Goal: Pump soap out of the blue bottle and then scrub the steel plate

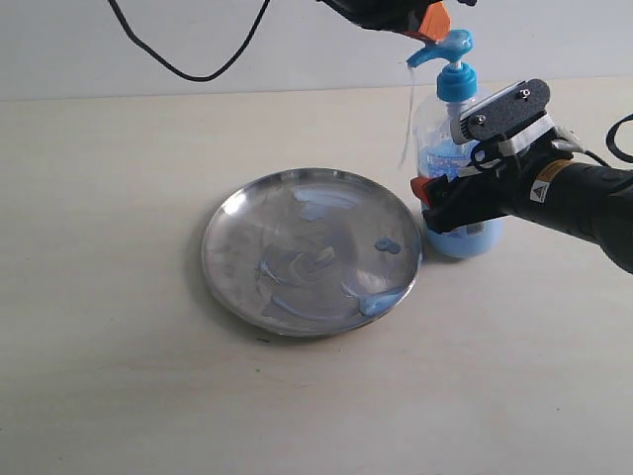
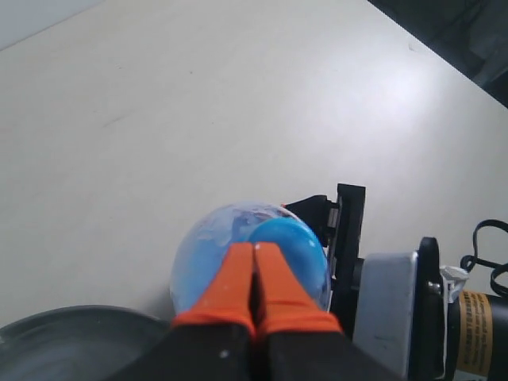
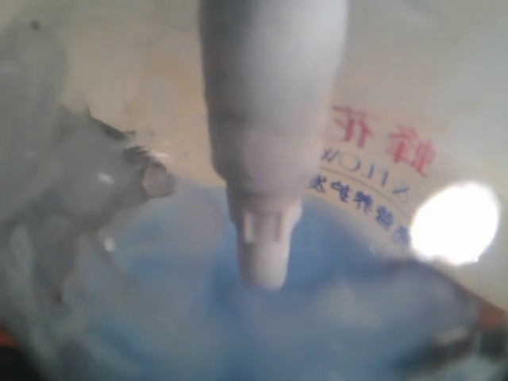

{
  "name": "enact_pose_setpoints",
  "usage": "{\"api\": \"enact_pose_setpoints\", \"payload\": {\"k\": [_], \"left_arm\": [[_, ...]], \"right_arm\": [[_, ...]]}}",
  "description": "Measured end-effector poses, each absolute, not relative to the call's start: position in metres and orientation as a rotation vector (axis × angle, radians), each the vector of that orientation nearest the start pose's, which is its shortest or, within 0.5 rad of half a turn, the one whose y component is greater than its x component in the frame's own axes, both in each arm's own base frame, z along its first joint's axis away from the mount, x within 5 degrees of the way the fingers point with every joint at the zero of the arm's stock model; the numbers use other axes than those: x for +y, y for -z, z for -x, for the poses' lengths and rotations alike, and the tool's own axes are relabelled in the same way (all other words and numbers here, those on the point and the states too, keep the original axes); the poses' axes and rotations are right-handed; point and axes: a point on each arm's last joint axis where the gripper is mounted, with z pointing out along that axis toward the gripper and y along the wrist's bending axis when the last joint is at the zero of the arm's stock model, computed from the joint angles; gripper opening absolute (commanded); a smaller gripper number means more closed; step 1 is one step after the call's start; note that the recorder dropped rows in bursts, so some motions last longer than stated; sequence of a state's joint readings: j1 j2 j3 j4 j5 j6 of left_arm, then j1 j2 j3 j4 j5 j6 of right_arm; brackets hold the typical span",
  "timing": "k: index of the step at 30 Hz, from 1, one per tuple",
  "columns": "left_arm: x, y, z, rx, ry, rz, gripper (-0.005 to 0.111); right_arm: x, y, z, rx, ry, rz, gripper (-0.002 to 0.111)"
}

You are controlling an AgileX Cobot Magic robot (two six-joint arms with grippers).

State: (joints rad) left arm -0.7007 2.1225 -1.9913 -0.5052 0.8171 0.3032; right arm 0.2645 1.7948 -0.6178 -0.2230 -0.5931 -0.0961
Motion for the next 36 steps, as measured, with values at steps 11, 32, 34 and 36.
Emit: {"api": "enact_pose_setpoints", "payload": {"k": [11,32,34,36], "left_arm": [[-0.342,-0.292,-0.356,2.255,0.781,-0.940,0.000],[-0.326,-0.337,-0.342,2.099,0.629,-0.972,0.000],[-0.322,-0.348,-0.340,2.059,0.610,-0.962,0.000],[-0.319,-0.357,-0.338,2.025,0.601,-0.952,0.000]], "right_arm": [[0.093,-0.134,-0.301,1.979,-0.118,0.630,0.000],[0.094,-0.134,-0.301,1.961,-0.110,0.666,0.000],[0.094,-0.134,-0.301,1.960,-0.109,0.667,0.000],[0.094,-0.134,-0.301,1.960,-0.109,0.667,0.000]]}}
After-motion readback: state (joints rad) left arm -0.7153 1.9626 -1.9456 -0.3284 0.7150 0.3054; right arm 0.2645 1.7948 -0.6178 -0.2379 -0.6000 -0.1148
